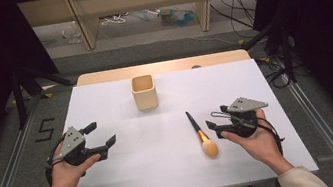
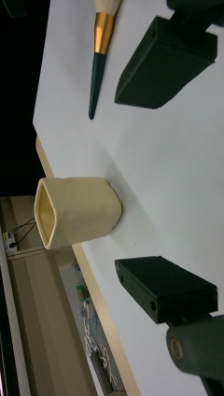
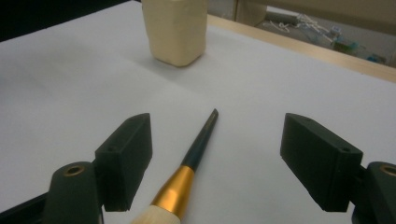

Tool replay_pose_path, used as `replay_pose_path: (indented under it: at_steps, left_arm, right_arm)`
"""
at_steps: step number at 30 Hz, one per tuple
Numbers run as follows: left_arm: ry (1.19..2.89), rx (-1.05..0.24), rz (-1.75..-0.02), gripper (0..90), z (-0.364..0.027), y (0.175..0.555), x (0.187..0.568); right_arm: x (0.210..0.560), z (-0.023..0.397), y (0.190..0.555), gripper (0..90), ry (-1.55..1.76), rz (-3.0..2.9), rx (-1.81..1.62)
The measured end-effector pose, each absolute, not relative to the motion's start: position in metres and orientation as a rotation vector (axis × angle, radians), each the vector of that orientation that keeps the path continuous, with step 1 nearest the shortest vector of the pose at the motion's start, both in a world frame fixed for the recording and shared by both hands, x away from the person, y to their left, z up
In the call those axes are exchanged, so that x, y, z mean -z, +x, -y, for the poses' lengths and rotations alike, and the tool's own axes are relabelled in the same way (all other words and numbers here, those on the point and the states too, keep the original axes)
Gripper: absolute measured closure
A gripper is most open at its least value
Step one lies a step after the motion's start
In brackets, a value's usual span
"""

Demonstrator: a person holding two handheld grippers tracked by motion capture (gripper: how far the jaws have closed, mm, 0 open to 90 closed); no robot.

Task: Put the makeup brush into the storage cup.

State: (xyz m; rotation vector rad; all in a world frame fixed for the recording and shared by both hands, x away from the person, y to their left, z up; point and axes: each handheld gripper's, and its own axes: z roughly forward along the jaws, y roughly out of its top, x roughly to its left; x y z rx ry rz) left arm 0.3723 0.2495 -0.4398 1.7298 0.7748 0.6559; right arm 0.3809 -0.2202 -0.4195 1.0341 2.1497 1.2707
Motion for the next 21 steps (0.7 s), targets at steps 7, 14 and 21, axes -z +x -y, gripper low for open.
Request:
replay_pose_path:
  at_steps: [7,14,21]
  left_arm:
    - [1.728,-0.653,-0.776,16.8,-0.25,0.373,0.44]
    - [1.732,-0.656,-0.775,16.9,-0.25,0.373,0.44]
    - [1.734,-0.654,-0.777,16.9,-0.25,0.373,0.44]
  right_arm:
    - [0.423,0.206,0.396,25.8,1.082,-2.239,-1.172]
    - [0.427,0.194,0.408,25.8,1.09,-2.291,-1.11]
    - [0.429,0.185,0.414,26.0,1.18,-2.341,-1.037]
